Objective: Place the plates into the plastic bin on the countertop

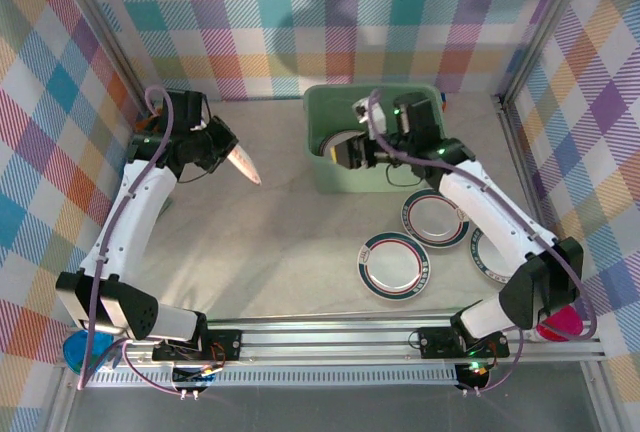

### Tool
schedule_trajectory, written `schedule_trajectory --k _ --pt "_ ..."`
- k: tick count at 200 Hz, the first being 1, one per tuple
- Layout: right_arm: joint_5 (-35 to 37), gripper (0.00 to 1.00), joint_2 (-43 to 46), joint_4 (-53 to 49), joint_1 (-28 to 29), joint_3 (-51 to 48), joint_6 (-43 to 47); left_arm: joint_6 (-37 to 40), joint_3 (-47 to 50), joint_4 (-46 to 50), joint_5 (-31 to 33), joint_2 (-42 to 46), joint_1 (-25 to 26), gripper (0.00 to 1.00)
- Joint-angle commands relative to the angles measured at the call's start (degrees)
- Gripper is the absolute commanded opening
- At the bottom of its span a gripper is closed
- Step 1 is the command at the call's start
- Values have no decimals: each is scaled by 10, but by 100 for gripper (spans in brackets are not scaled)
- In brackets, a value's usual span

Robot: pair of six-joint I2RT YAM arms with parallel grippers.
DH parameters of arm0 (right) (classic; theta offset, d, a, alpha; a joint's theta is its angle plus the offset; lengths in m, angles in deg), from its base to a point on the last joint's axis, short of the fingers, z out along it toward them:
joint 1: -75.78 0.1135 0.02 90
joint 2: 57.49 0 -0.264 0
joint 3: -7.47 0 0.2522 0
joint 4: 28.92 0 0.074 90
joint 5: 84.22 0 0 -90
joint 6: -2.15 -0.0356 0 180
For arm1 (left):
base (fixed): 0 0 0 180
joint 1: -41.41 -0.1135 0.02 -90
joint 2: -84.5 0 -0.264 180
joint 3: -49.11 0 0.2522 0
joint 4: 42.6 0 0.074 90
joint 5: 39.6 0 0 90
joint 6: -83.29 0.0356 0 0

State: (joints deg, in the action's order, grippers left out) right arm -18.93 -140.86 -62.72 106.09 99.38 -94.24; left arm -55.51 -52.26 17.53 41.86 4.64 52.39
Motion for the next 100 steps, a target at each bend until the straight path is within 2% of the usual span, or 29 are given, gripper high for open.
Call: schedule_trajectory --k 1,14,47,69,100 --pt "44 51 24 98 54 -35 90 -64 -38 -55 -7 19 23 0" --pt "73 47 26 144 86 -56 124 -84 -42 -71 -9 22 37 0" --pt "189 49 6 228 161 -81 203 -121 -46 -97 -4 29 67 0" --pt "262 48 -6 301 186 -104 213 -133 -47 -103 7 34 83 0" --pt "306 49 -28 344 204 -108 221 -144 -48 -109 9 36 93 0"
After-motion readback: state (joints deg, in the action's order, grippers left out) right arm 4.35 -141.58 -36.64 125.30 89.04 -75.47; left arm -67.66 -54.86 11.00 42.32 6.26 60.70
